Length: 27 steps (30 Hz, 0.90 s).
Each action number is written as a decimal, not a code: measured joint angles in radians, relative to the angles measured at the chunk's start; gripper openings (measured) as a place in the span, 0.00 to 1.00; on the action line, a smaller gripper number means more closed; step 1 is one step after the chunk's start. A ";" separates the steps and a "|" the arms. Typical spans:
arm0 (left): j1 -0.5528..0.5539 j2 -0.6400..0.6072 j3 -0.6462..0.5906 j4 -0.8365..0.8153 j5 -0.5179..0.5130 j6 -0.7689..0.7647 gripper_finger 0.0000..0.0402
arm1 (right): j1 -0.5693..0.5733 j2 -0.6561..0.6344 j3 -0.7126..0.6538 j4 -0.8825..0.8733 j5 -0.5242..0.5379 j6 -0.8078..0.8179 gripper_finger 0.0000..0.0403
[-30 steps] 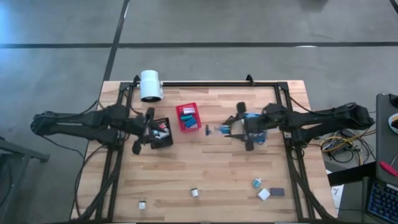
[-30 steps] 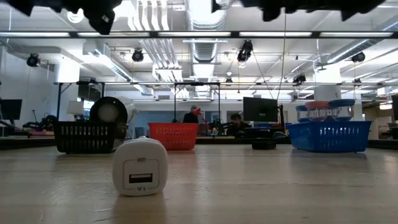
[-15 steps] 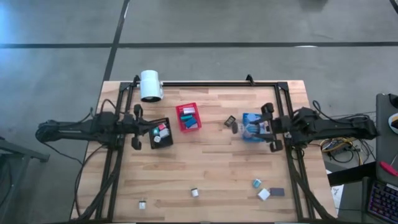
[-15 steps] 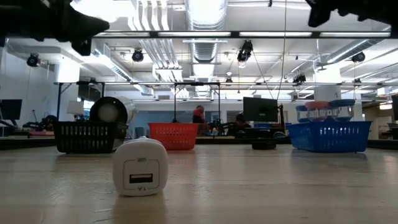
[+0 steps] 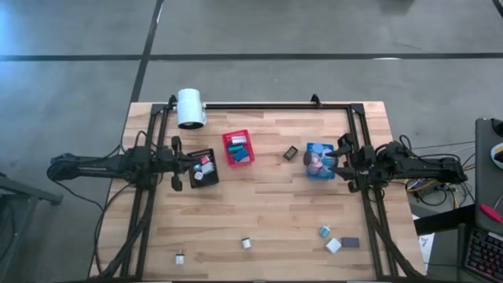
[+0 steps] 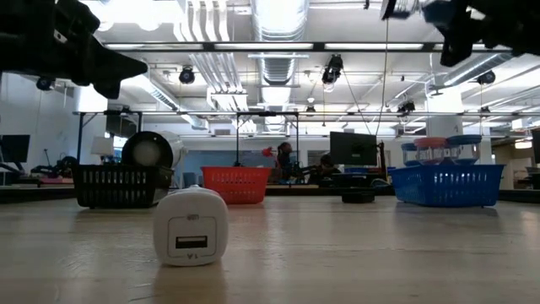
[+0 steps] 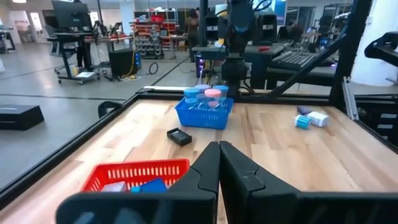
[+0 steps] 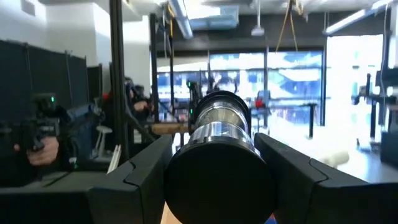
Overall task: Pick & Place Office items
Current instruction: Put the dark blue hourglass into the blue bin
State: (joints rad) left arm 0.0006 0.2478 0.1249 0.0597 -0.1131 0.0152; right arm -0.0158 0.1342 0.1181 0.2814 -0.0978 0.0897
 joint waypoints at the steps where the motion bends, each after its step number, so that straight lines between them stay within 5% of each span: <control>1: 0.000 0.000 0.000 0.000 0.000 -0.005 0.04 | 0.000 -0.006 -0.010 -0.013 0.000 0.006 0.50; 18: 0.000 0.001 0.002 0.000 0.000 -0.038 0.04 | 0.000 -0.014 -0.088 -0.035 0.074 0.065 0.50; 27: 0.000 0.001 0.002 0.000 -0.006 -0.026 0.03 | 0.000 0.138 0.298 -0.523 0.209 0.099 0.50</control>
State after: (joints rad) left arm 0.0006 0.2485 0.1265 0.0601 -0.1196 -0.0105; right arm -0.0156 0.2720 0.4157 -0.2418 0.1114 0.1883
